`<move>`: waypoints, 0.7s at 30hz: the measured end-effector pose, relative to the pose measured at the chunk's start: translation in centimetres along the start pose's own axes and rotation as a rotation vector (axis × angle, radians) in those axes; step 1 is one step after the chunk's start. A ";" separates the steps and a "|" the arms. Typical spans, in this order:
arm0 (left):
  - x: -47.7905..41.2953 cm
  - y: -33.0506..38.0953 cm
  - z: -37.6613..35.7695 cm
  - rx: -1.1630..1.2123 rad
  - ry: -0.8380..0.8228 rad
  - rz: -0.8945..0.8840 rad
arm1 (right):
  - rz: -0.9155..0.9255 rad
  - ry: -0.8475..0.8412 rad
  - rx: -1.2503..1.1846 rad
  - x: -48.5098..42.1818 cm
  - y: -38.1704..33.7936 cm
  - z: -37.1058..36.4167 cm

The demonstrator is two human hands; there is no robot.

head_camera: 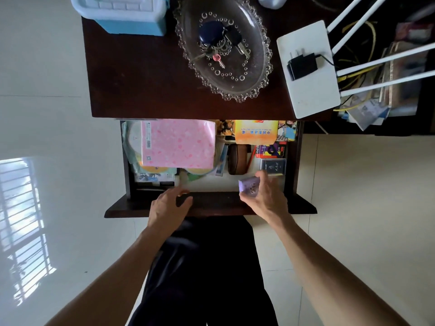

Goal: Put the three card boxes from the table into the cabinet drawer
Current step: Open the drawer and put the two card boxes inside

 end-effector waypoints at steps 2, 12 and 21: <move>0.2 -1.4 -0.9 -0.058 -0.022 0.025 | -0.075 0.013 -0.002 -0.7 2.0 -0.7; 0.9 -2.9 -2.9 -0.176 0.159 -0.063 | -0.236 0.001 0.154 -4.4 5.6 -3.3; 0.9 -3.0 -3.2 -0.199 0.212 -0.073 | -0.323 0.033 0.143 -5.6 7.4 -3.2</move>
Point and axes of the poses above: each hand's wrist, its own x-axis away from the middle knuckle, its own z-axis out of the back of the hand, y = z × x, the point moved 8 cm from there along -x, towards the middle knuckle, and after that the axes turned 2 degrees about -z, right-handed, at the moved point
